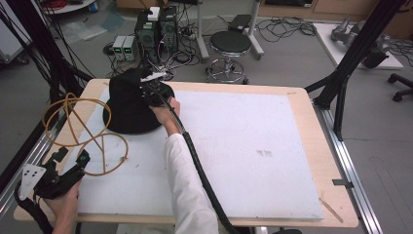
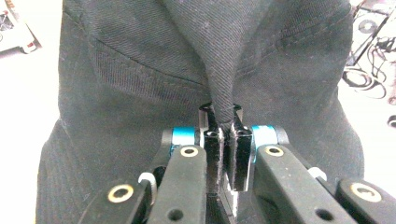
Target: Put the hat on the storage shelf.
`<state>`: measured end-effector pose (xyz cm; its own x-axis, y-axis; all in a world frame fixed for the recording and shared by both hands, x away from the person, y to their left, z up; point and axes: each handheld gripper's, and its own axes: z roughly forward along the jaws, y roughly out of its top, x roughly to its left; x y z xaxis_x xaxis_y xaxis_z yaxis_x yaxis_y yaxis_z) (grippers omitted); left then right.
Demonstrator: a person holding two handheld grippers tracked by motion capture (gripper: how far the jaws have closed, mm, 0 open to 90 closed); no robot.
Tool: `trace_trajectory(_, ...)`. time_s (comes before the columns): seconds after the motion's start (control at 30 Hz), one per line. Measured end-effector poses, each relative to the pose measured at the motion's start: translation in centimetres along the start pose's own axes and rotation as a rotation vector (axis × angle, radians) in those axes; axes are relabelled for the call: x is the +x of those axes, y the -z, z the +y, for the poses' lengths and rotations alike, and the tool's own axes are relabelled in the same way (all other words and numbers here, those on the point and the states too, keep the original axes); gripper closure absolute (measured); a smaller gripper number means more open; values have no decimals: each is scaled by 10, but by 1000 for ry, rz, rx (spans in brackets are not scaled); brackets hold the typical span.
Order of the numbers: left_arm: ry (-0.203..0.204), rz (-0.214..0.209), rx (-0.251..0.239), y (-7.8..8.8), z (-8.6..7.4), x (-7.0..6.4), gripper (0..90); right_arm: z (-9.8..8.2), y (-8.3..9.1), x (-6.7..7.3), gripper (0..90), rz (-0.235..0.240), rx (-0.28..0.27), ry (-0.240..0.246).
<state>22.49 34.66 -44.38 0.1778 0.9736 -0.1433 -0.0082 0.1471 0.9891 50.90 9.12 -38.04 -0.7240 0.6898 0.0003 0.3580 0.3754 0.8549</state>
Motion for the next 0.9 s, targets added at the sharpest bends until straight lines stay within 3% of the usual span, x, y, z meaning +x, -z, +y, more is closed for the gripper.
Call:
trace_trajectory(0.2, 1, 2, 1, 1, 0, 1, 258, 4, 17, -1, 875, -11, -26, 34)
trace_trajectory(0.3, 0, 6, -2, 2, 1, 1, 257, 8, 40, -7, 875, -8, -74, 36)
trace_trajectory(0.33, 0, 6, -2, 2, 1, 1, 257, 8, 40, -7, 875, -8, -74, 36)
trace_trajectory(0.43, -2, 3, -1, 2, 1, 0, 257, 7, 65, -11, 875, -25, -145, 29)
trace_trajectory(0.47, -2, 3, -1, 2, 1, 0, 257, 7, 65, -11, 875, -25, -145, 29)
trace_trajectory(0.5, -2, 2, 0, 1, 0, 0, 257, 5, 76, -16, 875, -23, -170, 5)
trace_trajectory(0.7, -7, -3, 4, 0, 0, -1, 257, 6, 105, -27, 874, -36, -234, -13)
trace_trajectory(0.9, -2, -1, -1, 0, 0, -1, 257, 3, 144, -41, 874, -24, -343, -58)
